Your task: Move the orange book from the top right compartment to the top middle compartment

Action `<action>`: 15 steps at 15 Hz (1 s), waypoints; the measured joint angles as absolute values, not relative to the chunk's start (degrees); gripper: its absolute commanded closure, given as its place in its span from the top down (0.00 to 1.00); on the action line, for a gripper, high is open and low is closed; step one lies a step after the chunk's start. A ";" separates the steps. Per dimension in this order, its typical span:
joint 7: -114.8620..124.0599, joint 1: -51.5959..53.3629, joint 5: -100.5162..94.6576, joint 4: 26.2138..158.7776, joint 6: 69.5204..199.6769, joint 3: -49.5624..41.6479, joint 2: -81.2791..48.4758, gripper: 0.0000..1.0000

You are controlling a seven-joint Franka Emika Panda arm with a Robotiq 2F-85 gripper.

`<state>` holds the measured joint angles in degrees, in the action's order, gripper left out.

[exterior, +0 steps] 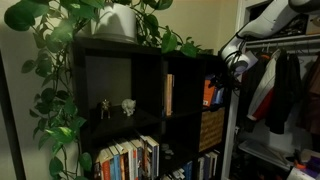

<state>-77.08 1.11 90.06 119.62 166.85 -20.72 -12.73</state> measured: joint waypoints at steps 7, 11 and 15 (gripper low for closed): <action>-79.95 1.13 94.08 117.92 166.30 -20.58 -13.98 1.00; -80.02 1.23 94.08 117.92 166.30 -20.55 -13.95 1.00; -80.02 1.31 94.08 117.92 166.29 -20.24 -13.90 1.00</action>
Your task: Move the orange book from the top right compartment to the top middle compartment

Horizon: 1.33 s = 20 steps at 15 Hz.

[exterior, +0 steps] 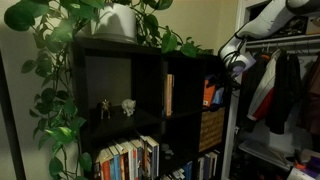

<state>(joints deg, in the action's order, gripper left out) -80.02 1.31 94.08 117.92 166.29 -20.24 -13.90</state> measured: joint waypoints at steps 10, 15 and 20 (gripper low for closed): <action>-80.02 1.63 93.60 118.06 166.00 -18.44 -13.52 0.34; -80.02 1.49 93.60 118.14 165.99 -18.51 -13.52 0.06; -80.01 1.52 92.63 118.42 163.97 -18.38 -12.95 0.08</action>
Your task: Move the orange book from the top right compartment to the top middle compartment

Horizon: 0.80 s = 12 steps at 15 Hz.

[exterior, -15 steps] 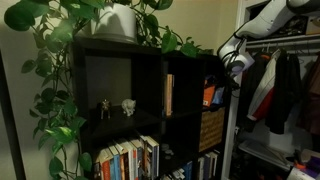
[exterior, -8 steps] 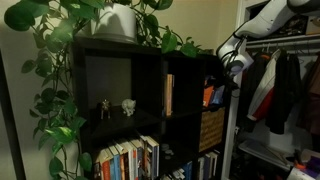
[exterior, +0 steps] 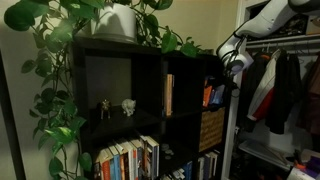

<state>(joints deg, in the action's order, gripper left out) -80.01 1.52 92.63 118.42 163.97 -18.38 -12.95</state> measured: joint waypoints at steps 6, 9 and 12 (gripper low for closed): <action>-79.97 1.53 87.18 121.18 160.99 -18.39 -10.05 0.08; -79.95 1.51 83.62 123.61 160.89 -18.56 -7.38 0.08; -79.48 1.48 79.60 126.57 160.89 -18.89 -4.37 0.08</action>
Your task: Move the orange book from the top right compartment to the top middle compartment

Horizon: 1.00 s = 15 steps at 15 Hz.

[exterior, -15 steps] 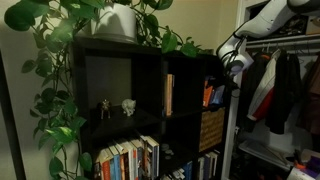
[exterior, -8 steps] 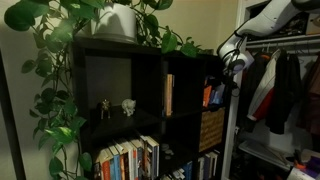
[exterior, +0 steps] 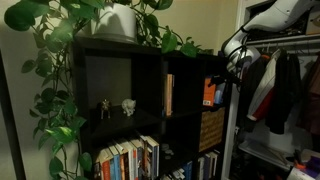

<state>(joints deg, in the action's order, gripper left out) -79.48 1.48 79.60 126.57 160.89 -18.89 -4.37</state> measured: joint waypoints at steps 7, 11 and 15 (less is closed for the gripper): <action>-74.62 1.41 66.00 135.12 161.12 -19.23 3.53 0.08; -74.63 1.44 65.53 139.85 163.00 -18.94 8.88 0.08; -79.08 1.58 72.81 144.16 166.59 -18.24 15.51 0.21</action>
